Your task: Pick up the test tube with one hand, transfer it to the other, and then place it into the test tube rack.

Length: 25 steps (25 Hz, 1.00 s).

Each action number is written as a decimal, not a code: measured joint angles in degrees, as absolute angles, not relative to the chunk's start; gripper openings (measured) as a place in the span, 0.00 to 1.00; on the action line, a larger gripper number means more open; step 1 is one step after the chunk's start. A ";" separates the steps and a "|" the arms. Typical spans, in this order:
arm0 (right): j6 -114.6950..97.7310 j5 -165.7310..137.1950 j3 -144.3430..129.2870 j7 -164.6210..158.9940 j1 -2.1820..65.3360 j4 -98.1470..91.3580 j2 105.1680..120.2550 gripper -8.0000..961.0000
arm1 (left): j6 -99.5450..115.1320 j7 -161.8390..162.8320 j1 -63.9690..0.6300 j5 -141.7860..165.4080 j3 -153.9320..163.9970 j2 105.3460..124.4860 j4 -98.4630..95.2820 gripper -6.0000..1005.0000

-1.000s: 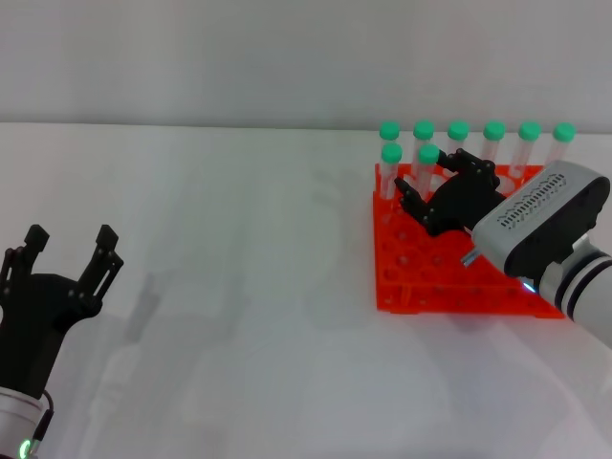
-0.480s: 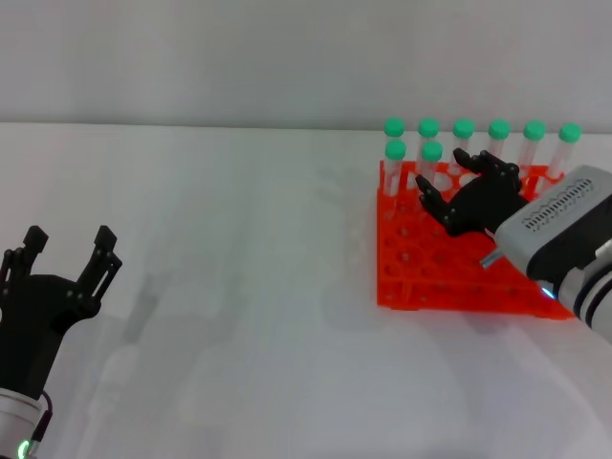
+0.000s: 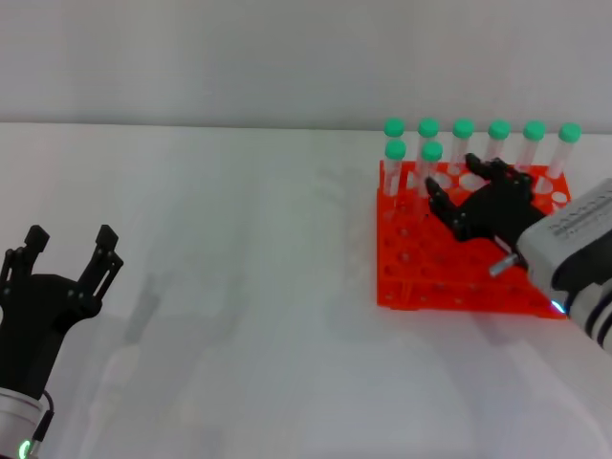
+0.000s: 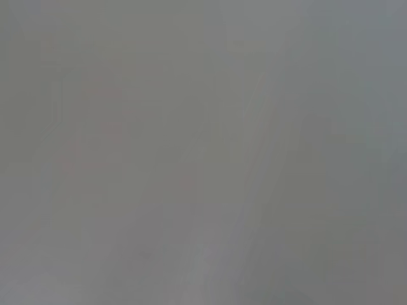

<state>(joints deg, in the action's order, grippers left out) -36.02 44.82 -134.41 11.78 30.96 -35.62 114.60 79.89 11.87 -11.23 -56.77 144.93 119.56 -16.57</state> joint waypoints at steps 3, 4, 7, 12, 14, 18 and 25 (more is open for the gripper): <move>-37.93 44.58 -132.51 11.30 28.26 -37.39 114.40 0.60 | 79.89 11.87 -11.19 -56.78 144.93 119.61 -16.23 0.88; -41.07 43.31 -130.98 8.30 26.03 -37.79 114.08 0.60 | 79.89 11.86 -11.18 -56.86 144.93 119.62 -16.18 0.88; -44.48 40.35 -129.03 2.67 24.18 -37.71 113.49 0.60 | 79.89 11.82 -11.20 -57.38 144.93 119.62 -16.17 0.88; -55.37 25.40 -118.89 -24.35 21.88 -28.17 111.36 0.60 | 79.89 11.83 -11.72 -58.15 144.93 119.62 -16.17 0.88; -59.12 22.02 -115.59 -30.32 22.70 -22.75 111.27 0.60 | 79.73 11.84 -12.00 -58.20 144.94 119.62 -16.17 0.88; -64.58 19.55 -107.82 -34.78 25.15 -10.57 112.02 0.60 | 79.20 11.85 -12.78 -58.18 145.14 119.66 -16.37 0.88; -64.32 19.82 -106.26 -32.49 25.24 -8.99 112.40 0.60 | 79.18 11.87 -12.84 -58.19 145.21 119.76 -16.25 0.88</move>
